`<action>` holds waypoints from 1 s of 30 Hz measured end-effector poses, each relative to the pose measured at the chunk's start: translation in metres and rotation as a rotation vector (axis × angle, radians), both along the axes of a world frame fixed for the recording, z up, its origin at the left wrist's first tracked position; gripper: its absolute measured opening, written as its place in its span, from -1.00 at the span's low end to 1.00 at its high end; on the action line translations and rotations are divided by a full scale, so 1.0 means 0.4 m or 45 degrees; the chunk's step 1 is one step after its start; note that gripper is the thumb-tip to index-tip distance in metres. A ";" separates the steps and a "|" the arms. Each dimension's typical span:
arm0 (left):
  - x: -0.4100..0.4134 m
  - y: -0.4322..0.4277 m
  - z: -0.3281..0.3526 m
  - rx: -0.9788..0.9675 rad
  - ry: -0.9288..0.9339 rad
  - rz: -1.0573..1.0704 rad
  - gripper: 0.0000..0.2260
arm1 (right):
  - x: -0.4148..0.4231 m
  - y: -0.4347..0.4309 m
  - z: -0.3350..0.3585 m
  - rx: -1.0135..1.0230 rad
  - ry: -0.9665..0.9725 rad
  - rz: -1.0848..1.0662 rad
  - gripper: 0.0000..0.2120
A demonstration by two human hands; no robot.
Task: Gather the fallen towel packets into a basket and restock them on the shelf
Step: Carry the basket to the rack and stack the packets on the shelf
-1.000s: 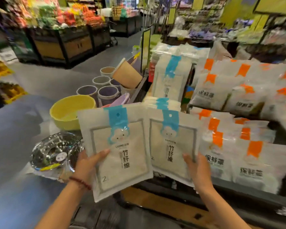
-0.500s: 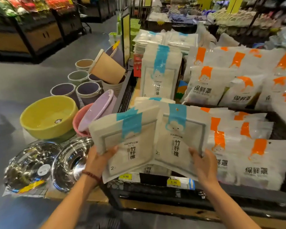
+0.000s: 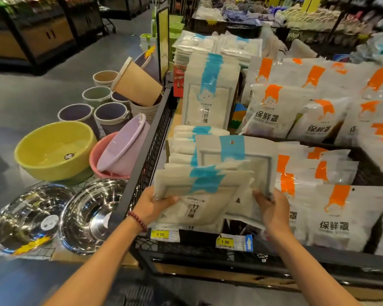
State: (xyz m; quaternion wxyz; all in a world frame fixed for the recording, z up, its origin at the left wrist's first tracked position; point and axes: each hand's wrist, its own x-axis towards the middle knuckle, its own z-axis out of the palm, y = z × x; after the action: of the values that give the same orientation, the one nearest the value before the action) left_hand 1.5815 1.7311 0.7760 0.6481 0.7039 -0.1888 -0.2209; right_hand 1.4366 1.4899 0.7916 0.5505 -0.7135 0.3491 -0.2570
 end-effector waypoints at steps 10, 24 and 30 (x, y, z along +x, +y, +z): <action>-0.069 -0.001 -0.087 0.412 0.055 0.071 -0.83 | -0.018 -0.009 -0.002 0.047 0.056 0.128 -0.92; -0.044 -0.016 -0.088 0.276 0.034 0.200 -0.75 | -0.042 -0.026 0.020 -0.027 -0.096 0.082 -0.91; -0.048 -0.023 -0.138 0.654 -0.069 0.176 -0.80 | -0.039 -0.050 0.045 -0.084 -0.094 -0.016 -0.80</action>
State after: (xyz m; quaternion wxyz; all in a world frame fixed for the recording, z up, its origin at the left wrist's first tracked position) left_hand 1.5624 1.7220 0.7207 0.4565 0.8622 -0.0954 -0.1977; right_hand 1.4209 1.4698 0.8098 0.5375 -0.7192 0.3243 -0.2979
